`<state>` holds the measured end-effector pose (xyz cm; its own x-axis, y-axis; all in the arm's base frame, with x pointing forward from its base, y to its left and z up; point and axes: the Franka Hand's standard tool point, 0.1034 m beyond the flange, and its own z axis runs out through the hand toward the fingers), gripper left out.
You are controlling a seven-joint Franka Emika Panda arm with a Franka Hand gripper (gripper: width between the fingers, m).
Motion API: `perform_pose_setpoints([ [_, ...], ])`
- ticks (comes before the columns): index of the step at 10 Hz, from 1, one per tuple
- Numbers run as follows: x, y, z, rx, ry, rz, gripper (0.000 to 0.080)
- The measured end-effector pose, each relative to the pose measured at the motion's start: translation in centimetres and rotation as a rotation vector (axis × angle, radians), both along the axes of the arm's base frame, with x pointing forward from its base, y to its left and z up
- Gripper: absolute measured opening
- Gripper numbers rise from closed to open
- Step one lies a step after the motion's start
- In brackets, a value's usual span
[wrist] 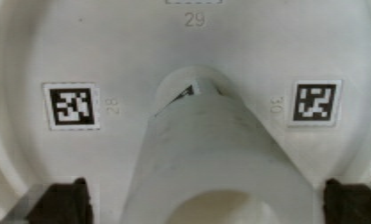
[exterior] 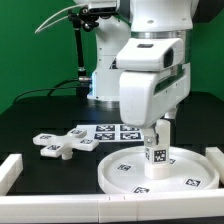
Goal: Assemble round table
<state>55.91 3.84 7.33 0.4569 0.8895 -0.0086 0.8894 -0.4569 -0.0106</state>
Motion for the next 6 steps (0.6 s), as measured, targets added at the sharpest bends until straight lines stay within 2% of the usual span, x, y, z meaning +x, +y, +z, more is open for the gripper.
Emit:
perform_pose_setpoints([
  [4, -0.03, 0.05, -0.2, -0.041, 0.011, 0.31, 0.0648],
  [6, -0.01, -0.13, -0.2, -0.043, 0.011, 0.385, 0.0648],
])
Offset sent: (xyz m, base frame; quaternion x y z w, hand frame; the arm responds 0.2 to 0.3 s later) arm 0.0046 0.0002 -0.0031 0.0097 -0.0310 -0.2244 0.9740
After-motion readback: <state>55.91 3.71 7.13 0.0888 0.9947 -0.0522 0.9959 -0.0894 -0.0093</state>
